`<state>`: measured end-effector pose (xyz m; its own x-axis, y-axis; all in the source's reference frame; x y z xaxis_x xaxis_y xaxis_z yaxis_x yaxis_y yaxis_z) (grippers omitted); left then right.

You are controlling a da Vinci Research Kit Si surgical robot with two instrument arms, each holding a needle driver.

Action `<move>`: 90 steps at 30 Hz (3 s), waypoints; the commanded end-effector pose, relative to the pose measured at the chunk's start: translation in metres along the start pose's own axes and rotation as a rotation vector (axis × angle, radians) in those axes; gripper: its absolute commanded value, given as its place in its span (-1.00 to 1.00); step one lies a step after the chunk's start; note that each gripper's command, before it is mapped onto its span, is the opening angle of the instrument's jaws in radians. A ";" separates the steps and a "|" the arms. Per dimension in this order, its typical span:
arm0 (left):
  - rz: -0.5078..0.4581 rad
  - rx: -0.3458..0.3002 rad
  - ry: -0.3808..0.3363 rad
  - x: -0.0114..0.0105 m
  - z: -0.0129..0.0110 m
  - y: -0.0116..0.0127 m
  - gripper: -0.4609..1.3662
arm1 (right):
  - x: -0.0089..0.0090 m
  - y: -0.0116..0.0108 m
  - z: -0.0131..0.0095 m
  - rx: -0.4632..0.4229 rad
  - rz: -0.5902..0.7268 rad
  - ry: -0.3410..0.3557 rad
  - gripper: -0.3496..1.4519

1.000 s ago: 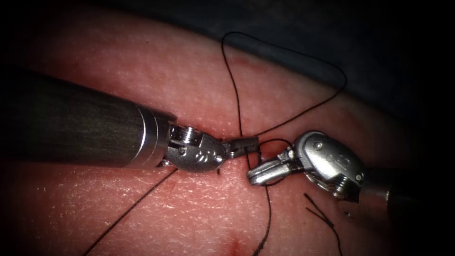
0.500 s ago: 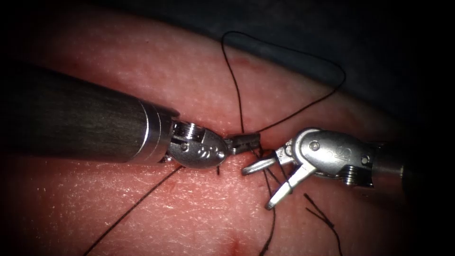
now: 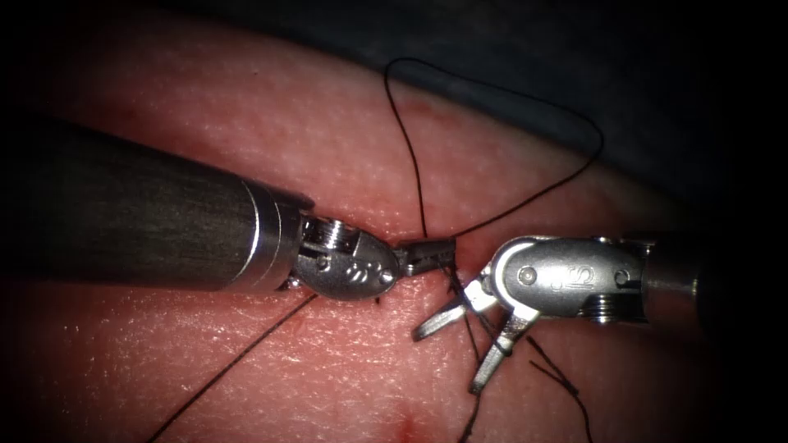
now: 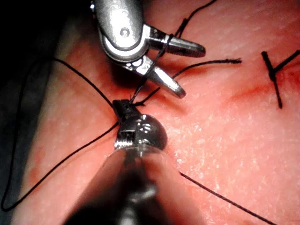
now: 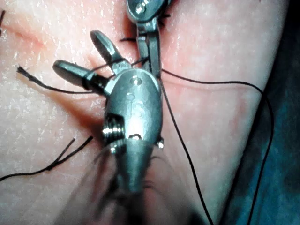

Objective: Wound Closure
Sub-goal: Grasp the suture tail with the right hand, then tie the knot by pulling down with the left hand and up with the right hand

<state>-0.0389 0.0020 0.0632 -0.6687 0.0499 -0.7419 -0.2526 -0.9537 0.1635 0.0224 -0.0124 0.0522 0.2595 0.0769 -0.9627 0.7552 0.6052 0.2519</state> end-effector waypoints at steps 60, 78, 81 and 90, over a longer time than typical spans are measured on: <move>0.017 0.002 -0.011 0.0000 -0.0036 0.0008 -0.88 | -0.0022 0.0003 -0.0012 0.032 -0.069 -0.161 -1.00; 0.025 0.013 -0.023 -0.0003 -0.0062 0.0016 -0.88 | -0.0039 0.0029 -0.0062 -0.191 0.124 0.004 -1.00; 0.030 0.015 -0.025 0.0000 -0.0067 0.0019 -0.88 | -0.0051 0.0038 -0.0077 -0.246 0.173 -0.004 -1.00; 0.028 0.014 -0.026 0.0003 -0.0079 0.0023 -0.88 | -0.0075 0.0057 -0.0112 -0.310 0.230 -0.016 -1.00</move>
<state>-0.0340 -0.0025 0.0582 -0.6943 0.0311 -0.7190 -0.2446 -0.9498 0.1950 0.0180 -0.0004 0.0599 0.4140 0.2288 -0.8811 0.4592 0.7832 0.4191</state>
